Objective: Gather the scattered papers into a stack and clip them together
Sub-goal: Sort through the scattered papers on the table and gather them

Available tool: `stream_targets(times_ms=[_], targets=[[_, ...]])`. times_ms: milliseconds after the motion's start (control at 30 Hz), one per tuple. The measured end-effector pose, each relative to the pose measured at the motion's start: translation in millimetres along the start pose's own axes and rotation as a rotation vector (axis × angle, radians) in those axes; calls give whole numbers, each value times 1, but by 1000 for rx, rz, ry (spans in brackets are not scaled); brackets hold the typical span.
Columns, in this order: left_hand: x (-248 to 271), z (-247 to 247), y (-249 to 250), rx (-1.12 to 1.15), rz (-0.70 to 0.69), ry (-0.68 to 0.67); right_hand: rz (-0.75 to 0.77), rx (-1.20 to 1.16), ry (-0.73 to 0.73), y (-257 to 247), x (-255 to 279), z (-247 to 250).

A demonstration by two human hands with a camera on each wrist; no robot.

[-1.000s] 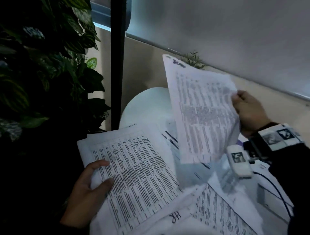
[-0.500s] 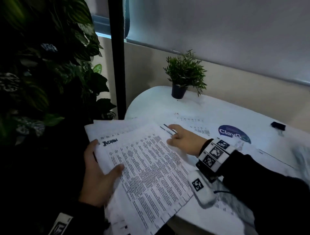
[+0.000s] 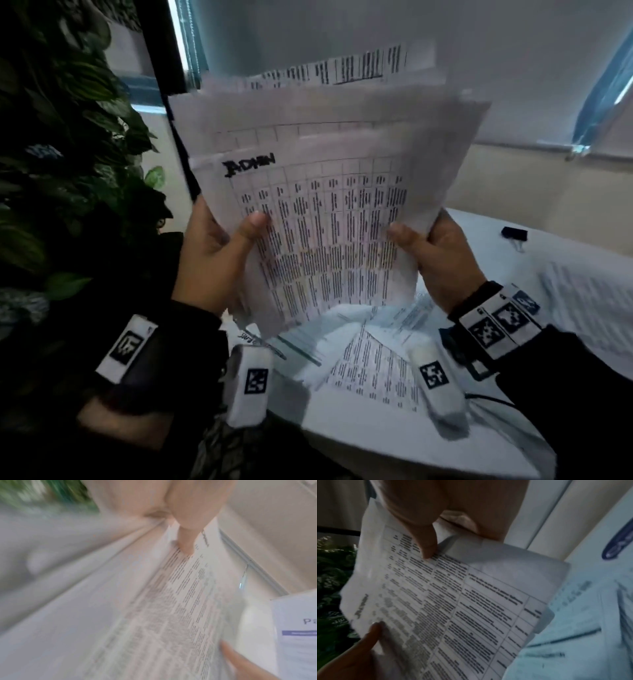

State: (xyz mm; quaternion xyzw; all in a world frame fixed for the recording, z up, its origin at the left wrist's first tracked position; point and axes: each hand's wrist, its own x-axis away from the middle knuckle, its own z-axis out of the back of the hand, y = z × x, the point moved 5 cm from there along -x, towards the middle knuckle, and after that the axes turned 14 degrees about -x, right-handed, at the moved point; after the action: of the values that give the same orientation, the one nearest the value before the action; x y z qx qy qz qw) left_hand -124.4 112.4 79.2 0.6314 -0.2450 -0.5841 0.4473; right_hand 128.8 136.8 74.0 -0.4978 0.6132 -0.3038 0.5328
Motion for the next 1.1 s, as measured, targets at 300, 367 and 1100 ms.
stream_targets(times_ms=[300,367,1100], targets=[[19,-73,-42,-71,140,-184,-179,79,133,45,25,70],[15,-80,-36,-37,167,-151,-189,160,185,47,29,78],[-40,-50,-162,-1355,435,-791,-454,1393,748,-85,99,387]])
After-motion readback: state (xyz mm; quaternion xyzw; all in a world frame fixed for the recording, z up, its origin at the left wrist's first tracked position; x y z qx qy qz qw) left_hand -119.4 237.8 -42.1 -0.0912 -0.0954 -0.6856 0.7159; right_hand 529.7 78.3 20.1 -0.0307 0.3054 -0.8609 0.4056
